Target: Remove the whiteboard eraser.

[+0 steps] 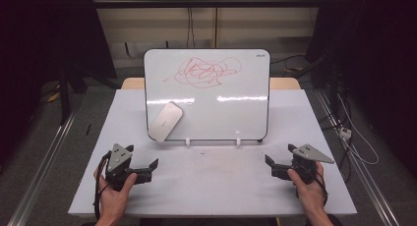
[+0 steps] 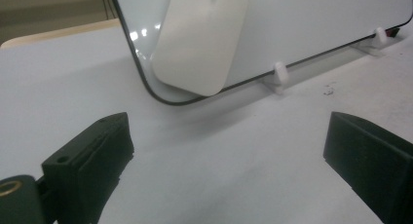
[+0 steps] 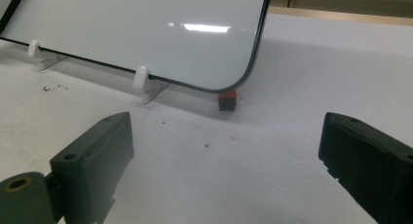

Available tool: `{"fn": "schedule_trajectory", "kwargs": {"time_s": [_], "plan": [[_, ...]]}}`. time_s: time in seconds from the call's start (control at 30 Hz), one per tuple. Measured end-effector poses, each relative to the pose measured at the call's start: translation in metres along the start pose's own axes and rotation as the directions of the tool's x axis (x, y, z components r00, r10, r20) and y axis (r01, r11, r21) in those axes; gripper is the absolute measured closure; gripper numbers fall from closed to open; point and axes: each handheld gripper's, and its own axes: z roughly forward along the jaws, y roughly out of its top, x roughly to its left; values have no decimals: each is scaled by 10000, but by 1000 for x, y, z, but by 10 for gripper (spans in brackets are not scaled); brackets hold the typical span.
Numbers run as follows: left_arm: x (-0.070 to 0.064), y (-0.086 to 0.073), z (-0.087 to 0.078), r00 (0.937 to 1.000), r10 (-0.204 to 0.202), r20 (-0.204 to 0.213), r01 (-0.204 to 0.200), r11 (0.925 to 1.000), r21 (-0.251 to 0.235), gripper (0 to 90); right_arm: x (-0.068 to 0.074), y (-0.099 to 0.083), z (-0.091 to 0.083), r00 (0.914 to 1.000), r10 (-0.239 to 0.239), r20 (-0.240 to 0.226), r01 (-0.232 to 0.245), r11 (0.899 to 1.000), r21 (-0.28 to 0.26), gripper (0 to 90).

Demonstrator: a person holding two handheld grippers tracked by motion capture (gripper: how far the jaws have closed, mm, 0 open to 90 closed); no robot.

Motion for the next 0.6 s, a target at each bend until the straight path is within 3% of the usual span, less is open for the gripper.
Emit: {"fn": "schedule_trajectory", "kwargs": {"time_s": [0.23,0.33,0.4,0.47,0.6], "plan": [[-1,-2,6,9997,-226,114,223,9993,306,45,-2,1,0,9999,115,-2,-115,9999,-32,63],[-2,-1,5,9999,-107,47,104,9989,461,47,-2,1,1,9999,143,-43,-143,9999,-7,61],[-5,0,5,9991,-324,256,308,9978,590,51,-2,1,0,9999,117,-78,-117,9999,-13,55],[-7,2,5,9997,-118,230,107,9988,477,51,-2,1,0,9999,96,-125,-96,10000,-12,53],[-7,5,4,9998,-205,83,202,9989,417,53,-2,0,0,9999,117,-124,-116,9999,54,56]]}}
